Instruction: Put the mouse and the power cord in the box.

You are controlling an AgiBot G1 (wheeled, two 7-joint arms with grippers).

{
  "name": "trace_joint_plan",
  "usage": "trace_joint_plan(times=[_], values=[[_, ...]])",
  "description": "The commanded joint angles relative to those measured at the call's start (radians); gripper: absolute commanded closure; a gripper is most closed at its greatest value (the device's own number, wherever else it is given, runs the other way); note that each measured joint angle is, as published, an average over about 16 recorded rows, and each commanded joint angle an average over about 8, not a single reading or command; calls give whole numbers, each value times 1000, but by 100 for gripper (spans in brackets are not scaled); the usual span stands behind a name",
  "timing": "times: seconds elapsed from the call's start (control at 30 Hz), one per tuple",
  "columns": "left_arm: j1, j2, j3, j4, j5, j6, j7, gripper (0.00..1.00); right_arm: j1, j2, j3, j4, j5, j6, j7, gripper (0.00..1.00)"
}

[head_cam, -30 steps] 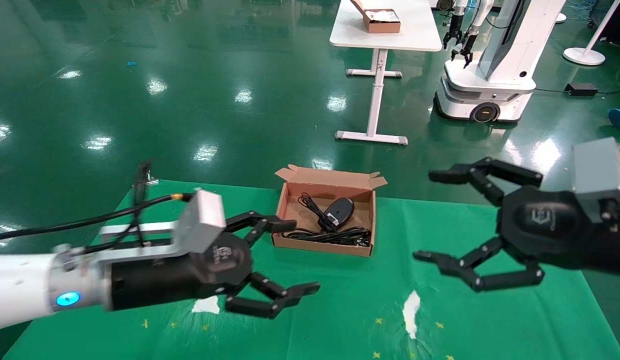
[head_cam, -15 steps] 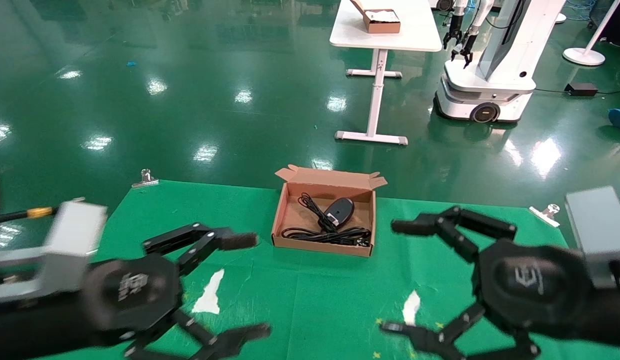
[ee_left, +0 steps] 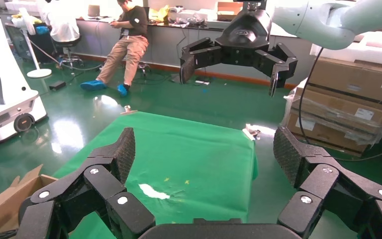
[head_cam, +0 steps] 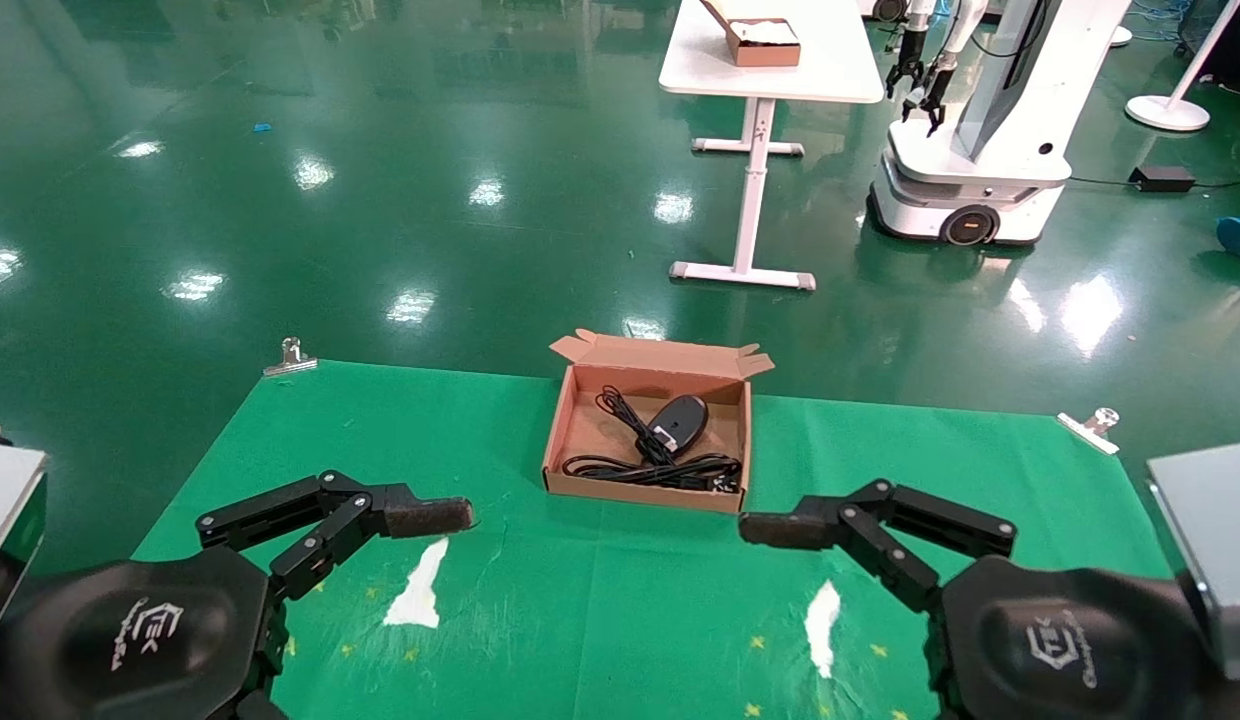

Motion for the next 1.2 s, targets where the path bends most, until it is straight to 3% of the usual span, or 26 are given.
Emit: trace_joint_plan(times=[0.03,1.2], values=[[0,1,1,1,0,0,0,0,-1,0,1,1,2,1,0,0],[-8,10,12,9,13,-10,0,0,22,-2,-7,-25,-16,-4,-10,0]])
